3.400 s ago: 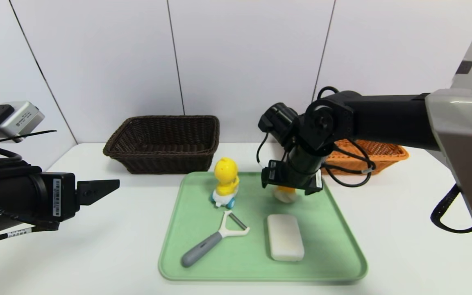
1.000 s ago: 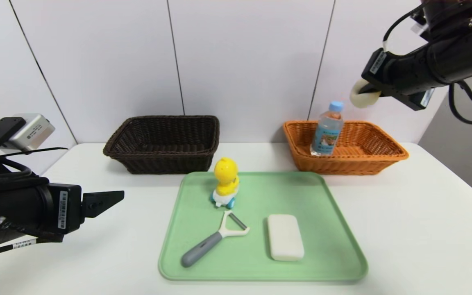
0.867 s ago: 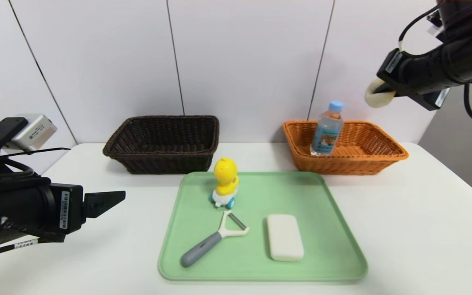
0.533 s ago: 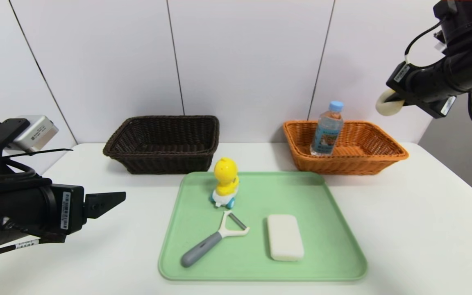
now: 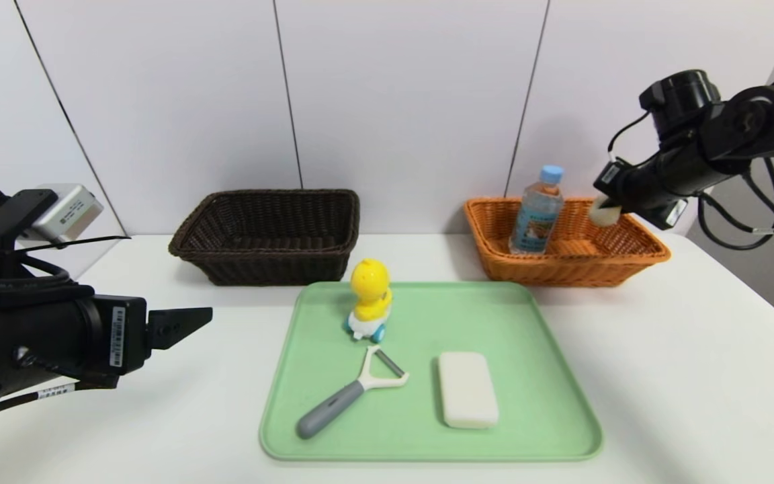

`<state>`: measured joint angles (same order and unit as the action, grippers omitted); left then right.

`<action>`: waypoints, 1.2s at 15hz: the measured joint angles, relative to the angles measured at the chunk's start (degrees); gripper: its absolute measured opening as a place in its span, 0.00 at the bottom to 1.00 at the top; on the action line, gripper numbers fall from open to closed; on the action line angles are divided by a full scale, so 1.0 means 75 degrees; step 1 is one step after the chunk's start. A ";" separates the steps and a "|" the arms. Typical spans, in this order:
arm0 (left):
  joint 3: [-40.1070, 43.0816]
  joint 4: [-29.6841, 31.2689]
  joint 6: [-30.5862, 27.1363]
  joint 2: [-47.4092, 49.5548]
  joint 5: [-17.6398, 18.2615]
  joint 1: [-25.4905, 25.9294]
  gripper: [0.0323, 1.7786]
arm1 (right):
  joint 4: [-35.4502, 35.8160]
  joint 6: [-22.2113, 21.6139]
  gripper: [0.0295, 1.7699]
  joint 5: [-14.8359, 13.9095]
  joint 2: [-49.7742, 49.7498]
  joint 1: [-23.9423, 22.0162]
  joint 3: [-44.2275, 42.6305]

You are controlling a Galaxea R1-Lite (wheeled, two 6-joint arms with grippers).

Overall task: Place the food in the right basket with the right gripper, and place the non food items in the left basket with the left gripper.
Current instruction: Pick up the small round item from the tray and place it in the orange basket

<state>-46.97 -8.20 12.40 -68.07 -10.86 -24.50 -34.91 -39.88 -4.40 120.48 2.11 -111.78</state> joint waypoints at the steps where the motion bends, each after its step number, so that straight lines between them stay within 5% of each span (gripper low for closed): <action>1: -0.0018 0.0018 -0.0007 -0.0020 0.0154 -0.0003 0.95 | 0.0109 -0.0020 0.03 -0.0003 0.0172 -0.0007 0.0000; 8: -0.0042 0.0033 -0.0011 -0.0140 0.0413 -0.0003 0.95 | 0.0444 0.0007 0.03 0.0007 0.0761 -0.0065 0.0000; 13: -0.0042 0.0026 0.0000 -0.0166 0.0413 0.0000 0.95 | 0.0440 0.0039 0.43 -0.0005 0.0863 -0.0065 -0.0003; 18: -0.0033 0.0029 0.0003 -0.0195 0.0336 0.0003 0.95 | 0.0388 0.0362 0.69 -0.0046 0.0712 0.0028 0.0031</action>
<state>-47.21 -7.98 12.42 -69.54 -8.34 -24.48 -32.00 -37.16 -4.74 125.82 2.32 -111.54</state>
